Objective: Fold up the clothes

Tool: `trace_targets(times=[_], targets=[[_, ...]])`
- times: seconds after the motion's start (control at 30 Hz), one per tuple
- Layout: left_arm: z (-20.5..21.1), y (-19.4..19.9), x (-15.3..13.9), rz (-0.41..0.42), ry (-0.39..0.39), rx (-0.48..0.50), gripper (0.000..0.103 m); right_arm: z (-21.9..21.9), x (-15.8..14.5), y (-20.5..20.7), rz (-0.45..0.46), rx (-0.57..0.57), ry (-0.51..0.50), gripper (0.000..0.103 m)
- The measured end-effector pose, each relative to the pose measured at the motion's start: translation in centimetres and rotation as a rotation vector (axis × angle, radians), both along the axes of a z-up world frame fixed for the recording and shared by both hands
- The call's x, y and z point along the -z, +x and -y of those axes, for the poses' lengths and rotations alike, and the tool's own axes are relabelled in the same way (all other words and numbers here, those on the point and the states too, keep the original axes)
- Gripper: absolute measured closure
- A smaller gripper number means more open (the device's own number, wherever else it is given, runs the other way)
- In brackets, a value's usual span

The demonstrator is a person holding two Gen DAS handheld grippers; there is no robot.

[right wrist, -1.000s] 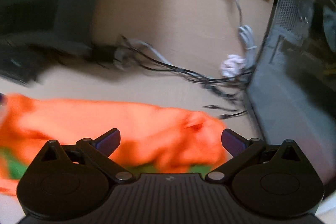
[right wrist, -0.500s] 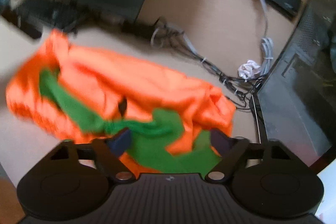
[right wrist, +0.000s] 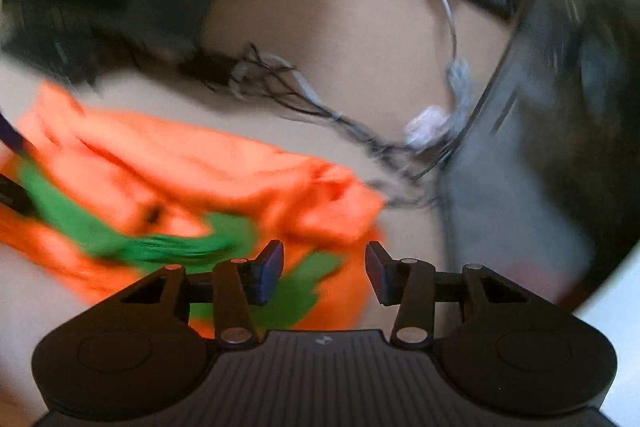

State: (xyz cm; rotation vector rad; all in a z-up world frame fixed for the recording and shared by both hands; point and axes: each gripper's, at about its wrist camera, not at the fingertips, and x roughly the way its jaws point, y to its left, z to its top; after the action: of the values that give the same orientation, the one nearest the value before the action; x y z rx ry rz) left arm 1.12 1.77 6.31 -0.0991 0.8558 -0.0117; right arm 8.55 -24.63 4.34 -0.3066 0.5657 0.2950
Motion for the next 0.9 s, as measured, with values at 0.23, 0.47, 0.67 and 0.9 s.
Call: trace_targets(times=[0.23, 0.47, 0.67, 0.9], targets=[[0.3, -0.9, -3.2, 0.140, -0.222, 0.139, 0.000, 1.2, 2.1, 0.3, -0.182, 0.034, 0.315, 0.097], [4.3, 1.3, -3.0, 0.173, -0.190, 0.310, 0.000, -3.0, -2.7, 2.2, 0.035, -0.075, 0.249, 0.100], [4.3, 2.0, -0.1, 0.106, -0.226, 0.231, 0.000, 1.9, -1.9, 1.5, -0.080, 0.065, 0.358, 0.077], [3.5, 2.7, 1.0, 0.089, -0.264, 0.200, 0.000, 3.2, 1.7, 0.2, -0.263, 0.135, 0.389, 0.092]])
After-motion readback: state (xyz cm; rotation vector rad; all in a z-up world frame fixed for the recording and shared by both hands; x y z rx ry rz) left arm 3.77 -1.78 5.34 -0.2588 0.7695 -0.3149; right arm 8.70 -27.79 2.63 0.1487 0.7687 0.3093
